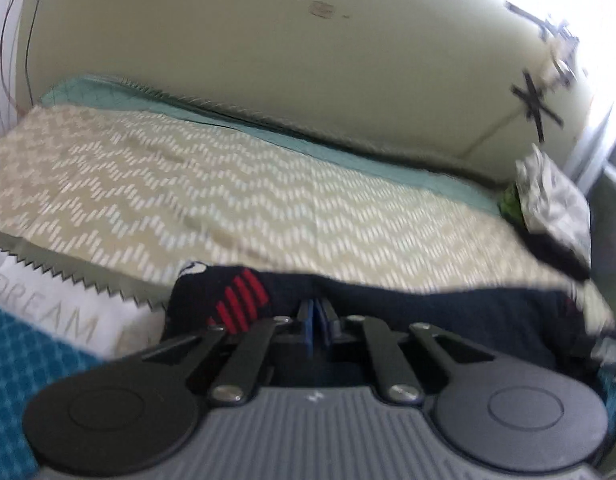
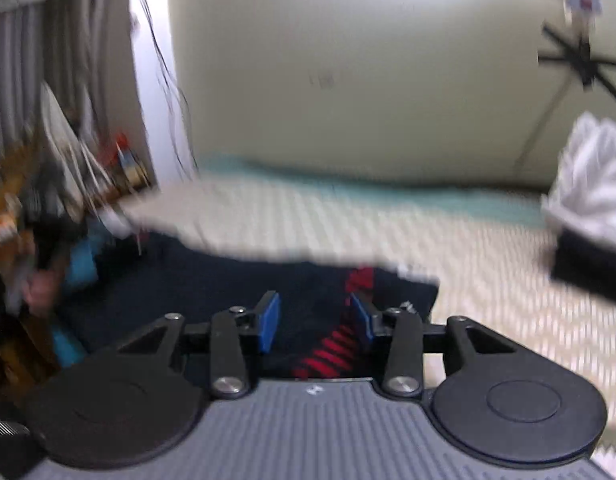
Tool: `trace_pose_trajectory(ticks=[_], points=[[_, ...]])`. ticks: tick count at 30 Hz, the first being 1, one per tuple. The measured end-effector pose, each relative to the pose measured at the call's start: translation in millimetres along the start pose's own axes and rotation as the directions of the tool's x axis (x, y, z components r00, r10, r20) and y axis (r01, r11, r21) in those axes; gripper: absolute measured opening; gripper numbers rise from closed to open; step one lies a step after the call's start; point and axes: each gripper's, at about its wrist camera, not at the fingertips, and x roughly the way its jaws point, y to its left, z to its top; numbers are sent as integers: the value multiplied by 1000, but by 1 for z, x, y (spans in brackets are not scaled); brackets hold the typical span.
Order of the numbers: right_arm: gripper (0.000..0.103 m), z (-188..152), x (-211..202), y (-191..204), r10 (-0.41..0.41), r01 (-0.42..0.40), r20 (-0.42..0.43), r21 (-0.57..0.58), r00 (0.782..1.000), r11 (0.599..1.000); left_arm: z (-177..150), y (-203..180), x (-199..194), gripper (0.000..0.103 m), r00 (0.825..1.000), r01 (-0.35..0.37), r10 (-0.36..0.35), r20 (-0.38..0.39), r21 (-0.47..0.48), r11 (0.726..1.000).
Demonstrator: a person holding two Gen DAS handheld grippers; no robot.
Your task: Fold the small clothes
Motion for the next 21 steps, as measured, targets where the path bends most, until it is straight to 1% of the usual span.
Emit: trace_pose_trajectory(ticks=[2, 4, 5, 7, 8, 10, 12, 14, 16, 18, 19, 20, 21], points=[[32, -12, 0, 3, -14, 14, 38, -4, 999, 1000, 3, -1, 3, 6, 1000, 5, -5, -9, -25, 1000], [30, -9, -3, 4, -21, 21, 31, -11, 999, 1000, 0, -10, -1, 6, 1000, -15, 16, -12, 14, 1000], [29, -6, -6, 3, -17, 18, 32, -9, 999, 1000, -2, -15, -5, 10, 1000, -14, 15, -14, 27, 1000], [29, -3, -19, -5, -2, 1, 56, 21, 998, 1000, -7, -22, -16, 19, 1000, 13, -13, -11, 30, 999], [30, 2, -28, -14, 2, -5, 80, 41, 997, 999, -10, -25, -23, 21, 999, 33, -33, 2, 25, 999], [34, 13, -36, -20, 12, -23, 131, 85, 991, 996, -15, -31, -37, 23, 996, 86, -87, 37, 18, 996], [36, 22, -35, -21, 50, -70, 162, 119, 986, 990, -19, -39, -43, 24, 987, 148, -149, 56, 12, 989], [36, 27, -22, -16, 96, -116, 163, 122, 982, 986, -23, -49, -39, 24, 984, 170, -170, 48, 19, 985], [35, 26, -3, -6, 101, -113, 127, 95, 987, 989, -27, -59, -30, 24, 986, 163, -164, 25, 37, 986], [29, 24, 17, 0, 67, -72, 79, 62, 995, 996, -32, -64, -15, 24, 991, 136, -136, -20, 38, 990], [19, 22, 28, -3, 32, -34, 43, 60, 999, 998, -35, -65, -8, 24, 992, 121, -119, -41, 39, 992], [4, 20, 38, -8, 2, -3, 19, 64, 1000, 998, -38, -66, -2, 23, 994, 103, -101, -47, 50, 993], [0, 17, 41, -14, -17, 15, 36, 72, 999, 997, -42, -68, -2, 23, 995, 94, -93, -25, 68, 993]])
